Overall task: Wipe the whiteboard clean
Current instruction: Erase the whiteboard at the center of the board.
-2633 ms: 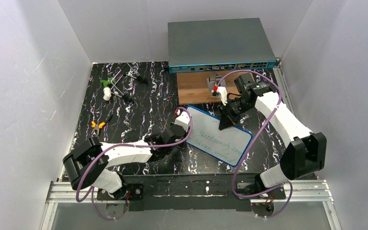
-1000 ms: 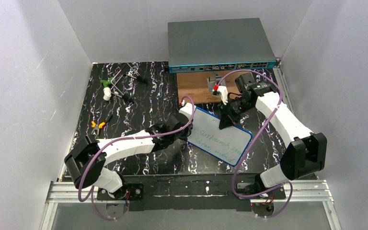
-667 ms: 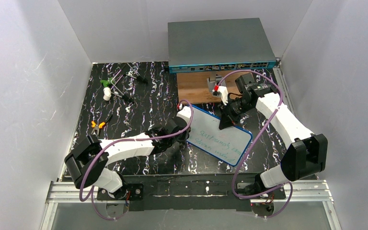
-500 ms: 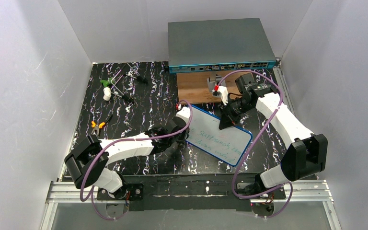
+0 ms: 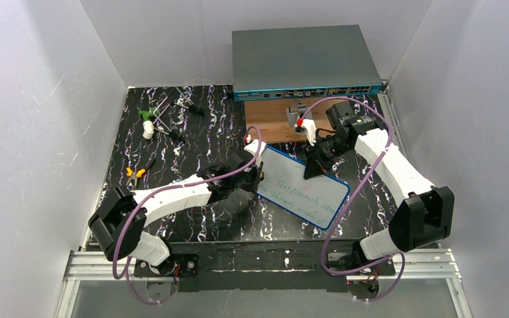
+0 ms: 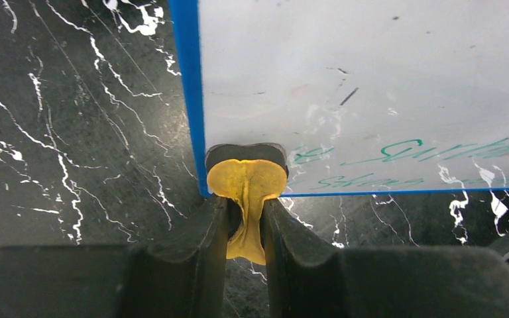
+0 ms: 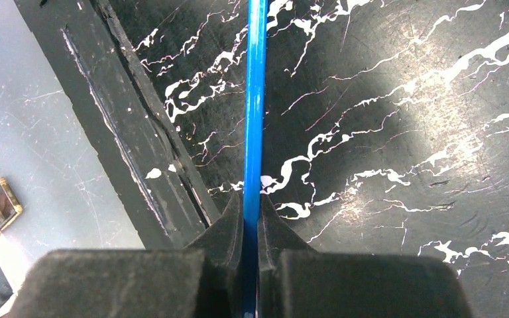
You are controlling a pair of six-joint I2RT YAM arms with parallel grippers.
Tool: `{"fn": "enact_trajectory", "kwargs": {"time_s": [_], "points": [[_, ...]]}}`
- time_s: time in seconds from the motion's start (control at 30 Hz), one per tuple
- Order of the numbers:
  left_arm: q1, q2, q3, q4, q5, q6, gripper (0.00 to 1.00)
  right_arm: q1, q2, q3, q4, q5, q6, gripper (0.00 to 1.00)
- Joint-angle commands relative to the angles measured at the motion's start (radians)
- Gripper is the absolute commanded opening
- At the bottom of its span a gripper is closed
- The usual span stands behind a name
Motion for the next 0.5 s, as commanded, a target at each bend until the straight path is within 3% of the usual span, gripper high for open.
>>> {"fn": "enact_trajectory", "kwargs": {"time_s": [0.0, 0.27, 0.47], "points": [[-0.036, 0.008, -0.022, 0.063, 0.054, -0.032, 0.00, 0.021, -0.022, -0.015, -0.053, -0.104, -0.054, 0.01], [-0.030, 0.044, -0.059, -0.051, -0.157, -0.083, 0.00, 0.021, -0.024, -0.015, -0.052, -0.106, -0.054, 0.01], [0.023, -0.001, 0.013, -0.086, -0.112, -0.048, 0.00, 0.021, -0.031, -0.020, -0.052, -0.103, -0.054, 0.01]]}}
